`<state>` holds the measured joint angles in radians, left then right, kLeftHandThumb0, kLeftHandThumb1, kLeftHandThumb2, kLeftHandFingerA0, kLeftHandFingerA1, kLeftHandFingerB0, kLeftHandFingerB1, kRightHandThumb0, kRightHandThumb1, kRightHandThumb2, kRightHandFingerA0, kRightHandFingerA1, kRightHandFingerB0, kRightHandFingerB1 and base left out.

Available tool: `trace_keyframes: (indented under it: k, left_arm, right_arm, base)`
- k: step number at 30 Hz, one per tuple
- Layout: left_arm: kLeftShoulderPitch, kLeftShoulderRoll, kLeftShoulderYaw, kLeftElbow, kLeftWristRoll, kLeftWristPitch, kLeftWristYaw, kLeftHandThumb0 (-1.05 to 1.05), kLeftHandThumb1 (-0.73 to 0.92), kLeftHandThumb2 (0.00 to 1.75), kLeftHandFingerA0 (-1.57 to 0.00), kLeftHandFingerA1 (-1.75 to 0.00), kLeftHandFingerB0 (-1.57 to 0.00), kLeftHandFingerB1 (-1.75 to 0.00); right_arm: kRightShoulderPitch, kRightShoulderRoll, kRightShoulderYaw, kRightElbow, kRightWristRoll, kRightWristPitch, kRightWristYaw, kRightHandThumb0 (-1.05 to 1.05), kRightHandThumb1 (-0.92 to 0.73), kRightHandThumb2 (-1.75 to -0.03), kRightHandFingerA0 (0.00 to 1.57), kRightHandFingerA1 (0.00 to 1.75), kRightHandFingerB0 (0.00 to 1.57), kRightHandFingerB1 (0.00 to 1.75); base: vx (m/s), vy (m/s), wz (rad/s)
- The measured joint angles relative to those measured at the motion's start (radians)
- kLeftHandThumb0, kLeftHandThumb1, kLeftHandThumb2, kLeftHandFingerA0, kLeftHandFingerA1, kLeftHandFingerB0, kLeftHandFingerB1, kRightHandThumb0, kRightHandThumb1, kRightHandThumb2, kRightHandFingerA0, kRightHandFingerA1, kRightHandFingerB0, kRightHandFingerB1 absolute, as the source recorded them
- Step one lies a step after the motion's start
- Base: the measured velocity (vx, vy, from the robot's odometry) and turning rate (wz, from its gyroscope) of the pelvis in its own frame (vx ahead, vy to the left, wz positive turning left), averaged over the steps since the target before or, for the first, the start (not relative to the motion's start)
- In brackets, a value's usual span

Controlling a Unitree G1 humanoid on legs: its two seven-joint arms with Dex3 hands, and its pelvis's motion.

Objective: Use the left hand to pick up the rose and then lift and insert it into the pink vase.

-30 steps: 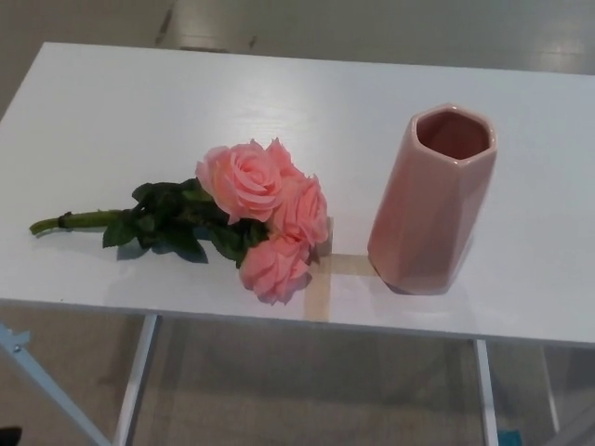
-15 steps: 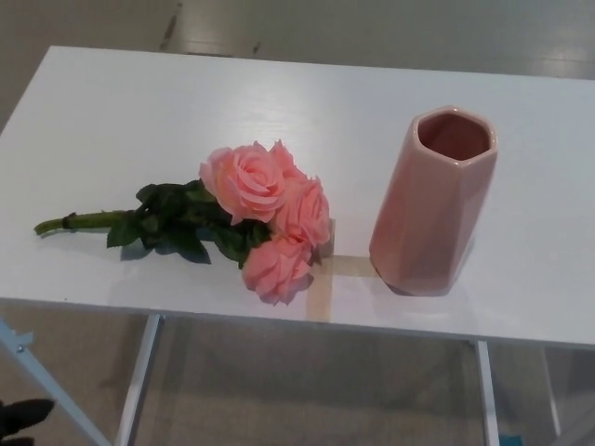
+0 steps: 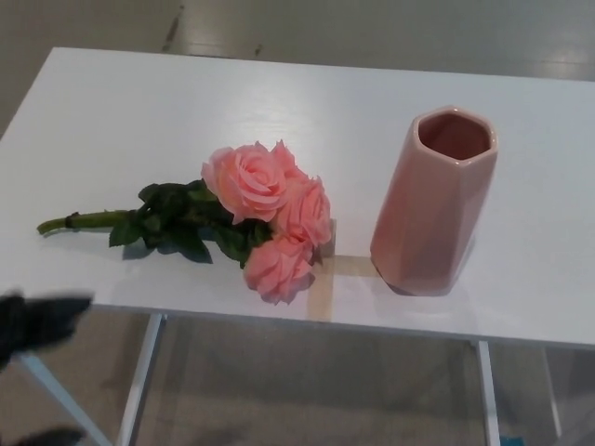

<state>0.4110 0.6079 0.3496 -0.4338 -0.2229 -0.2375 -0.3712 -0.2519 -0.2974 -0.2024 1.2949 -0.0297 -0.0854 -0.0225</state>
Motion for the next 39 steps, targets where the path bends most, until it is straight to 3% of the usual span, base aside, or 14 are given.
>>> trace_keyframes:
  k: [1,7,8,19,20,21,22,23,26,27,39]
  left_arm:
    - [-0.025,0.01,0.005,-0.027,-0.008,0.007,0.0,-0.24,0.21,0.82,-0.13,-0.53,-0.12,-0.51]
    - [-0.308,0.074,-0.015,-0.128,-0.035,0.084,0.0,-0.26,0.21,0.82,-0.08,-0.51,-0.07,-0.49]
    - [-0.342,0.081,-0.02,-0.137,-0.036,0.101,0.0,-0.53,0.44,0.54,-0.17,-0.29,-0.21,-0.28]
    - [-0.797,0.109,-0.278,0.275,0.067,0.227,-0.014,-0.58,0.44,0.55,-0.16,-0.29,-0.2,-0.29]
    - [-0.82,0.11,-0.296,0.306,0.078,0.233,-0.015,-0.62,0.39,0.71,-0.07,-0.25,-0.11,-0.31]
    - [-0.856,0.112,-0.325,0.356,0.097,0.244,-0.017,-0.62,0.39,0.71,-0.07,-0.25,-0.11,-0.31]
    - [-0.893,0.113,-0.356,0.406,0.116,0.255,-0.019,-0.59,0.45,0.54,-0.01,-0.25,-0.11,-0.26]
    - [-0.931,0.113,-0.388,0.456,0.136,0.268,-0.02,-0.59,0.45,0.54,-0.01,-0.25,-0.11,-0.26]
    - [-1.019,0.113,-0.469,0.575,0.187,0.302,-0.022,-0.6,0.44,0.55,0.0,-0.23,-0.09,-0.25]
    - [-1.045,0.113,-0.494,0.61,0.205,0.313,-0.023,-0.6,0.39,0.75,0.0,-0.08,-0.07,-0.21]
    - [-1.267,0.085,-0.742,0.986,0.399,0.376,-0.031,-0.61,0.39,0.75,0.0,-0.05,-0.04,-0.16]
  right_arm:
    - [0.0,0.0,0.0,0.0,0.0,0.0,0.0,-0.36,-0.59,-0.57,0.59,0.48,0.5,0.42]
    - [0.0,-0.005,0.002,0.0,0.0,0.0,0.0,-0.36,-0.59,-0.57,0.6,0.48,0.51,0.42]
    - [0.0,-0.007,0.002,0.0,-0.001,0.0,0.0,-0.35,-0.59,-0.57,0.61,0.48,0.53,0.43]
    - [-0.003,-0.009,0.001,0.0,0.0,-0.001,0.0,-0.34,-0.59,-0.57,0.63,0.49,0.54,0.43]
    - [-0.004,-0.009,0.001,0.0,0.0,-0.001,0.0,-0.34,-0.6,-0.57,0.63,0.49,0.54,0.43]
    - [-0.005,-0.009,0.001,0.0,0.0,-0.001,0.0,-0.34,-0.6,-0.57,0.63,0.49,0.54,0.43]
    - [-0.006,-0.009,0.001,0.0,0.0,-0.001,0.0,-0.34,-0.59,-0.57,0.63,0.49,0.54,0.43]
    - [-0.007,-0.009,0.001,0.0,0.0,-0.001,0.0,-0.34,-0.59,-0.57,0.63,0.49,0.54,0.43]
    - [-0.013,-0.009,0.001,0.0,0.0,-0.001,0.0,-0.34,-0.59,-0.57,0.63,0.49,0.54,0.43]
    - [-0.015,-0.009,0.0,0.0,0.0,-0.001,0.0,-0.33,-0.6,-0.57,0.63,0.49,0.54,0.43]
    - [-0.03,-0.01,-0.002,0.0,0.001,0.0,0.001,-0.33,-0.6,-0.57,0.61,0.48,0.52,0.43]
  base:
    - [0.0,0.0,0.0]
    - [0.0,0.0,0.0]
    - [0.0,0.0,0.0]
    - [0.0,0.0,0.01]
    - [0.0,0.0,0.0]
    - [0.0,0.0,0.0]
    - [0.0,0.0,0.0]
    - [0.0,0.0,0.0]
    - [0.0,0.0,0.0]
    - [0.0,0.0,0.0]
    - [0.0,0.0,0.0]
